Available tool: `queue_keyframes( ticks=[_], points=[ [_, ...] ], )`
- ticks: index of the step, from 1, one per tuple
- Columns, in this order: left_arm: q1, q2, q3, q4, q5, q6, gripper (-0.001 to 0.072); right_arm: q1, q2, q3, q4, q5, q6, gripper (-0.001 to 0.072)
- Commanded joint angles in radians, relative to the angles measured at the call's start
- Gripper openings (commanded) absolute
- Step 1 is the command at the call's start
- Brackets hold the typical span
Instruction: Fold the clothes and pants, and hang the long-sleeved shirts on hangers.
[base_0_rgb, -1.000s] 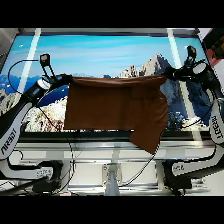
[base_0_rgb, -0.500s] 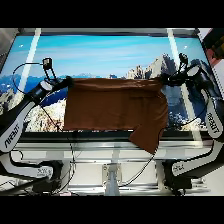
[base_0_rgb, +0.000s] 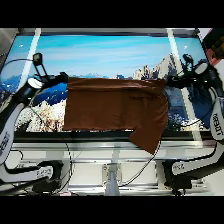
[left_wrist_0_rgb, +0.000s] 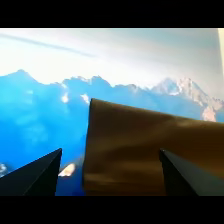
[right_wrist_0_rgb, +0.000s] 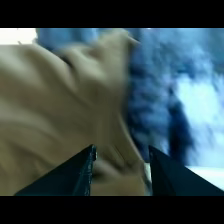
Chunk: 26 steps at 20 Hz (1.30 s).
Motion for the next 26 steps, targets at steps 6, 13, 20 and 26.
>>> queue_keyframes(
  ticks=[6, 13, 20, 26],
  points=[
    [0.295, 0.309, -0.005, 0.239, -0.539, 0.001, 0.0197, -0.352, 0.209, -0.135, 0.033, 0.328, -0.083, 0.0362],
    [0.436, 0.396, -0.176, 0.236, -0.571, 0.000, 0.0198, -0.455, 0.409, -0.677, 0.257, 0.319, -0.286, 0.0387],
    [0.434, 0.396, -0.278, 0.183, -0.570, 0.001, 0.0199, -0.454, 0.409, -0.912, 0.264, 0.287, -0.323, 0.0517],
    [0.434, 0.396, -0.278, 0.168, -0.567, 0.001, 0.0199, -0.333, 0.409, -0.996, 0.215, 0.172, -0.323, 0.0499]
  ],
)
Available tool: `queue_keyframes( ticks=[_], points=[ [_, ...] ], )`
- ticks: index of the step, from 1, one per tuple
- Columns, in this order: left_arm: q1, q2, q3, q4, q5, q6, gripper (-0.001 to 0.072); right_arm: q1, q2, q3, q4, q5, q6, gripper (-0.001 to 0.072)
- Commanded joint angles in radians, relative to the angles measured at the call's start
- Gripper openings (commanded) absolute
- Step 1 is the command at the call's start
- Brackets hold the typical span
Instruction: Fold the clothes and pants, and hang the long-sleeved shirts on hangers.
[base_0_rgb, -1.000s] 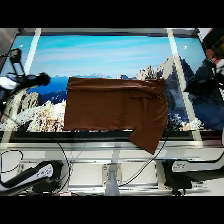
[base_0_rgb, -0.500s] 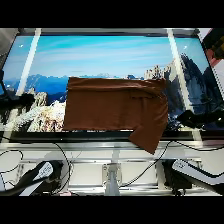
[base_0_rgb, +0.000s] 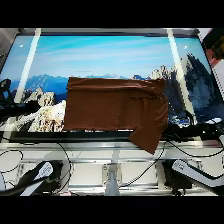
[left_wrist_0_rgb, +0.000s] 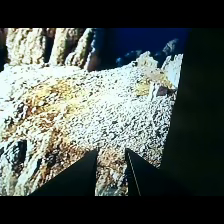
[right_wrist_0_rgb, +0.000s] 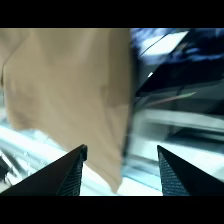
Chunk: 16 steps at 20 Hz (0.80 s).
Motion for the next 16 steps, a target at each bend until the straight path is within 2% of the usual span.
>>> queue_keyframes(
  ticks=[1, 2, 3, 10, 12, 13, 15, 16],
  points=[
    [0.001, 0.001, -0.005, -0.016, 0.004, 0.000, 0.0199, 0.083, 0.000, -0.055, -0.022, -0.101, -0.004, 0.0454],
    [0.001, 0.001, -0.005, -0.019, 0.004, 0.000, 0.0199, 0.098, 0.000, -0.066, -0.006, -0.117, -0.003, 0.0410],
    [0.001, 0.001, -0.005, -0.019, 0.004, 0.000, 0.0199, 0.099, 0.000, -0.071, 0.006, -0.116, -0.002, 0.0400],
    [0.001, 0.001, -0.005, -0.018, 0.004, 0.000, 0.0199, 0.098, 0.000, -0.071, 0.047, -0.121, -0.010, 0.0399],
    [0.001, 0.001, -0.005, -0.018, 0.004, 0.000, 0.0199, 0.098, 0.000, -0.071, 0.047, -0.121, -0.010, 0.0296],
    [0.001, 0.001, -0.006, -0.018, 0.004, 0.000, 0.0199, 0.098, 0.000, -0.071, 0.048, -0.121, -0.010, 0.0288],
    [0.001, 0.000, -0.017, -0.018, 0.003, 0.000, 0.0199, 0.098, 0.000, -0.071, 0.055, -0.124, -0.008, 0.0141],
    [0.001, 0.000, -0.029, -0.018, 0.002, -0.001, 0.0199, 0.098, 0.000, -0.071, 0.064, -0.129, -0.008, 0.0040]
  ],
)
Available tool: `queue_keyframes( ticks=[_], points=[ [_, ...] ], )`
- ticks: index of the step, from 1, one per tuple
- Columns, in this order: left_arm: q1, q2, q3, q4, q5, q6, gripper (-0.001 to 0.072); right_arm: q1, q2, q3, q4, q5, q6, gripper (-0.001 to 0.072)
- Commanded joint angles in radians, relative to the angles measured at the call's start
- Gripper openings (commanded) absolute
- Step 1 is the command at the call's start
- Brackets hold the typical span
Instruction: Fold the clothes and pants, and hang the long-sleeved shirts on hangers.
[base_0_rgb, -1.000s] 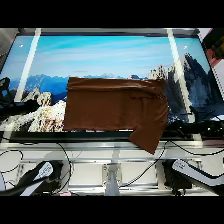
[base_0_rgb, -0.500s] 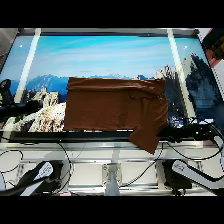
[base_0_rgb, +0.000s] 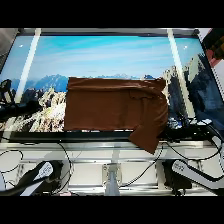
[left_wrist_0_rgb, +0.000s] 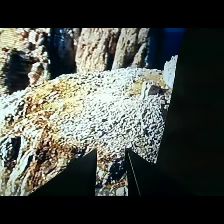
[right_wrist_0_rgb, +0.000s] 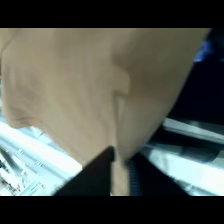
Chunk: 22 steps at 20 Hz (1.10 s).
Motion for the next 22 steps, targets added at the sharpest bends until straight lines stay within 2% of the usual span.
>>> queue_keyframes(
  ticks=[1, 3, 4, 6, 10, 11, 12, 16, 22],
  points=[
    [0.000, 0.000, -0.031, 0.000, -0.007, -0.001, 0.0199, 0.001, 0.001, 0.001, 0.036, -0.030, 0.003, 0.0014],
    [0.000, 0.000, -0.076, -0.010, -0.023, -0.001, 0.0211, 0.001, 0.001, 0.001, 0.039, -0.031, 0.003, 0.0015],
    [0.000, 0.000, -0.105, -0.029, -0.031, -0.001, 0.0274, 0.001, 0.001, 0.001, 0.038, -0.035, 0.003, 0.0014],
    [0.000, 0.000, -0.175, -0.087, -0.034, 0.000, 0.0353, 0.001, 0.001, 0.001, 0.039, -0.054, 0.003, 0.0014],
    [0.000, 0.000, -0.277, -0.138, -0.015, 0.010, 0.0383, 0.001, 0.001, 0.001, 0.039, -0.057, 0.003, 0.0014],
    [-0.001, 0.000, -0.291, -0.139, -0.015, 0.021, 0.0491, 0.001, 0.001, 0.001, 0.039, -0.057, 0.003, 0.0014],
    [-0.008, 0.000, -0.296, -0.138, -0.014, 0.036, 0.0552, 0.001, 0.001, 0.001, 0.039, -0.057, 0.003, 0.0014],
    [-0.076, -0.021, -0.297, -0.138, -0.018, 0.044, 0.0554, 0.001, 0.001, 0.001, 0.039, -0.064, 0.003, 0.0014],
    [-0.145, -0.164, -0.296, -0.187, -0.023, 0.044, 0.0536, 0.001, 0.001, 0.001, 0.039, -0.063, 0.003, 0.0014]
  ],
)
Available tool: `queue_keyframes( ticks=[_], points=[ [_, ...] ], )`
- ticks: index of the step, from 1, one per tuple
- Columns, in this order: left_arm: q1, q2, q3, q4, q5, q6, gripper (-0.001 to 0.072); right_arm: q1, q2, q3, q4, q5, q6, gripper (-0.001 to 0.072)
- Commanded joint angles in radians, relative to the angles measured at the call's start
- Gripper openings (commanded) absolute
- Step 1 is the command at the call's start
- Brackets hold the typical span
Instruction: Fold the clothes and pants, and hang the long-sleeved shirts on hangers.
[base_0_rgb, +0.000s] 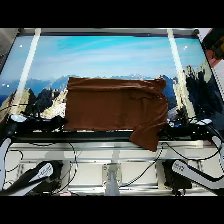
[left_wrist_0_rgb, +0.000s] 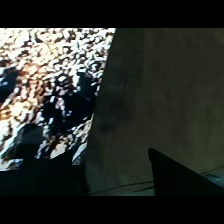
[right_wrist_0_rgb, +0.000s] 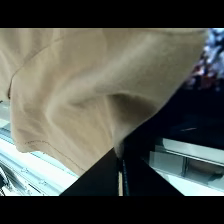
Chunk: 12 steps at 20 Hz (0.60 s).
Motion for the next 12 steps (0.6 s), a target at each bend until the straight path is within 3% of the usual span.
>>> queue_keyframes(
  ticks=[1, 4, 6, 8, 10, 12],
  points=[
    [-0.023, -0.083, -0.004, -0.037, 0.002, -0.001, 0.0484, 0.000, 0.000, 0.000, -0.001, -0.013, 0.000, 0.0014],
    [-0.023, -0.132, -0.004, -0.072, -0.013, 0.001, 0.0272, 0.000, 0.000, 0.000, 0.001, -0.011, 0.000, 0.0014],
    [-0.023, -0.135, -0.002, -0.073, -0.013, 0.060, 0.0263, 0.000, 0.000, 0.000, 0.001, -0.008, 0.000, 0.0015],
    [-0.023, -0.135, 0.006, -0.073, -0.013, 0.076, 0.0146, 0.000, 0.000, 0.004, 0.004, -0.001, 0.000, 0.0014],
    [-0.023, -0.134, 0.029, -0.073, -0.016, 0.076, 0.0108, 0.000, 0.001, 0.033, 0.007, 0.031, 0.000, 0.0014],
    [-0.022, -0.134, 0.071, -0.073, -0.037, 0.079, 0.0012, 0.000, 0.001, 0.077, 0.007, 0.075, 0.000, 0.0014]
  ],
)
